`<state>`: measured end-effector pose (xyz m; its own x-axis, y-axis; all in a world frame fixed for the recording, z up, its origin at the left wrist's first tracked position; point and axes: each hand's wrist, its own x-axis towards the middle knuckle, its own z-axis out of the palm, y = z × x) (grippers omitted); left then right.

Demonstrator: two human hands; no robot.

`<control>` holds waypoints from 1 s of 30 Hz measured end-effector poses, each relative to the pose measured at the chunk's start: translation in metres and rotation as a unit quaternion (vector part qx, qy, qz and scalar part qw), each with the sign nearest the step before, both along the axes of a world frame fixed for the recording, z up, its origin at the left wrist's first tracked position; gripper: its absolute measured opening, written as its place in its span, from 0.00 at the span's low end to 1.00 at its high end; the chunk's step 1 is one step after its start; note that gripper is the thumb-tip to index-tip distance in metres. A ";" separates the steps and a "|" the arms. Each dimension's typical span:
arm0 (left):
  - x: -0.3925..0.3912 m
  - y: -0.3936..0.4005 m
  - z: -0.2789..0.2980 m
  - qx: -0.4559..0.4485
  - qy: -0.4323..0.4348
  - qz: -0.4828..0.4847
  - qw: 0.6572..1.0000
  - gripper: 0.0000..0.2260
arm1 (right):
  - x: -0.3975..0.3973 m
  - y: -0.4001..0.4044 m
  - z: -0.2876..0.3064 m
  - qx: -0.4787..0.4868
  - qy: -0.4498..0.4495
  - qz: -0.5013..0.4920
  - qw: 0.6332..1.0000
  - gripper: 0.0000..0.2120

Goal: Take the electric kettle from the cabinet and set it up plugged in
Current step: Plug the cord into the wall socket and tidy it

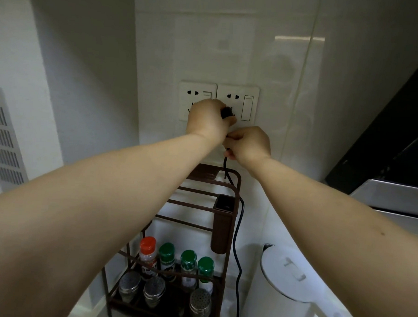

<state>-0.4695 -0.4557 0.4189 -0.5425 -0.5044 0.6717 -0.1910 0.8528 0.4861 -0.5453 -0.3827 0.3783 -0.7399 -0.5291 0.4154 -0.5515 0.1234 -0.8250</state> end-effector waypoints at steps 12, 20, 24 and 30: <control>0.001 -0.003 0.010 -0.012 -0.078 -0.038 0.996 0.11 | -0.003 0.007 -0.001 0.001 -0.038 -0.012 0.999 0.08; 0.004 -0.020 0.012 0.189 0.013 -0.068 0.980 0.11 | -0.004 0.005 0.002 0.001 -0.044 -0.022 0.999 0.09; 0.004 -0.018 0.013 0.230 0.023 -0.078 0.970 0.09 | -0.002 0.003 0.003 -0.022 -0.028 -0.010 0.999 0.08; -0.002 -0.022 0.017 0.229 0.035 -0.107 0.967 0.11 | -0.003 -0.005 0.011 -0.107 -0.032 -0.045 0.993 0.16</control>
